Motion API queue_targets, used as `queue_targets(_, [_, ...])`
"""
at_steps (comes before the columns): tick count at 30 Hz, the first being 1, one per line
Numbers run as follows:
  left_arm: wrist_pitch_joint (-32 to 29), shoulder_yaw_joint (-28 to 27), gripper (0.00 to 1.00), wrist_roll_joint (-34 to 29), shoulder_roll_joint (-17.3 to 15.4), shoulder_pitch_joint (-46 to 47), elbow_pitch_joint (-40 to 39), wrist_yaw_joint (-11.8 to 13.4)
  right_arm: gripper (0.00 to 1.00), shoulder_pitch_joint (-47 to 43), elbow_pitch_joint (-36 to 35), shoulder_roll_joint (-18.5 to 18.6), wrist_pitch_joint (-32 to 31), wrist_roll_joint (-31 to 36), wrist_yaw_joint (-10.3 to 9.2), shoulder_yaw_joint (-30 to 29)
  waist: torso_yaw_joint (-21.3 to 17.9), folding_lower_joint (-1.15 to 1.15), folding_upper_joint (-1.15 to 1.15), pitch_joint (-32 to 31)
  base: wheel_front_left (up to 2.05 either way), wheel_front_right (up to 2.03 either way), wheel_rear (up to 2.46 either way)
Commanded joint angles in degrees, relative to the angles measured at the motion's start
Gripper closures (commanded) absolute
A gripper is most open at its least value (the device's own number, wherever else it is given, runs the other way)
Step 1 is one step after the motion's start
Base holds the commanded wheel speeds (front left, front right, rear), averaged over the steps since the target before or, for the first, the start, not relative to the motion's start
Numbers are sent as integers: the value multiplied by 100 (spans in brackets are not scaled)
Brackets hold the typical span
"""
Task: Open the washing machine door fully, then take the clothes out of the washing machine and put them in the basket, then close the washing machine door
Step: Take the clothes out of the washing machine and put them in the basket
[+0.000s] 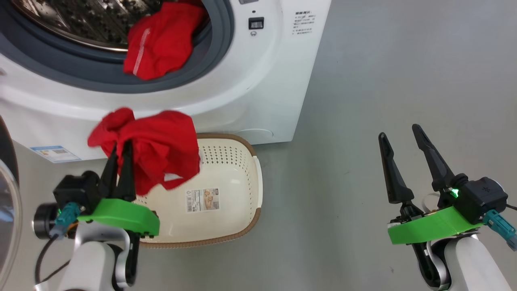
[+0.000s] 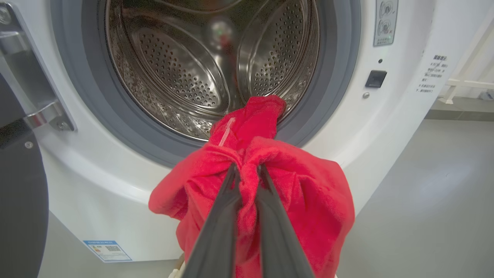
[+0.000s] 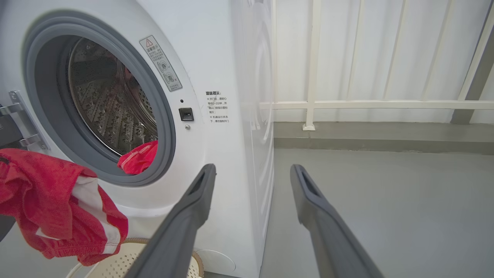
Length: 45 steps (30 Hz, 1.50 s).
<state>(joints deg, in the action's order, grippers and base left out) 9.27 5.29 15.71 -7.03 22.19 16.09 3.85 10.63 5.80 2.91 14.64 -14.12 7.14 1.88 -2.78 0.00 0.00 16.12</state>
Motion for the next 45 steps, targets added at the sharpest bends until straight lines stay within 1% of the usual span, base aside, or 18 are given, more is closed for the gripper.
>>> queue_targets(1, [70, -164, 100, 34, -106, 118, 15, 9, 0, 46, -155, -3, 36, -27, 35, 101, -20, 0, 0, 64, 0, 0, 0])
queue_targets(10, [246, -54, 100, 246, 57, 593, 1455, -230, 0, 162, -169, -3, 36, -36, 35, 148, -76, 0, 0, 389, 0, 0, 0])
queue_targets(11, [289, -30, 100, 291, 101, 735, 1837, -277, 0, 201, -169, -3, 36, -41, 35, 162, -88, 0, 0, 467, 0, 0, 0])
queue_targets(20, [475, 26, 100, 405, 226, 1474, 3490, -408, 0, 394, -160, -3, 36, -65, 35, 321, -211, 0, 0, 818, 0, 0, 0])
queue_targets(25, [476, 81, 100, 413, 196, 1805, 4385, -515, 0, 516, -153, -3, 36, -131, 35, 471, -394, 0, 0, 947, 0, 0, 0])
queue_targets(30, [265, 87, 100, 461, 128, 2168, 5132, -514, 0, 598, -125, -3, 36, -167, 35, 555, -551, 0, 0, 1080, 0, 0, 0])
queue_targets(33, [140, 61, 100, 521, 69, 2329, 5410, -534, 0, 625, -108, -3, 36, -199, 35, 582, -648, 0, 0, 1159, 0, 0, 0])
queue_targets(36, [18, 59, 100, 547, 37, 2406, 5526, -532, 0, 633, -101, -3, 36, -214, 35, 581, -699, 0, 0, 1216, 0, 0, 0])
queue_targets(40, [-302, 67, 72, 599, -13, 2493, 5661, -557, 0, 664, -105, -3, 36, -254, 35, 601, -791, 0, 0, 1337, 0, 0, 0])
queue_targets(42, [-375, 68, 60, 621, -43, 2524, 5692, -551, 0, 683, -112, -3, 36, -274, 35, 610, -823, 0, 0, 1390, 0, 0, 0])
queue_targets(44, [-427, 74, 51, 636, -66, 2550, 5713, -549, 0, 709, -115, -3, 36, -294, 35, 621, -851, 0, 0, 1443, 0, 0, 0])
queue_targets(45, [-422, 79, 31, 641, -73, 2560, 5720, -546, 0, 722, -113, -3, 36, -302, 35, 622, -858, 0, 0, 1458, 0, 0, 0])
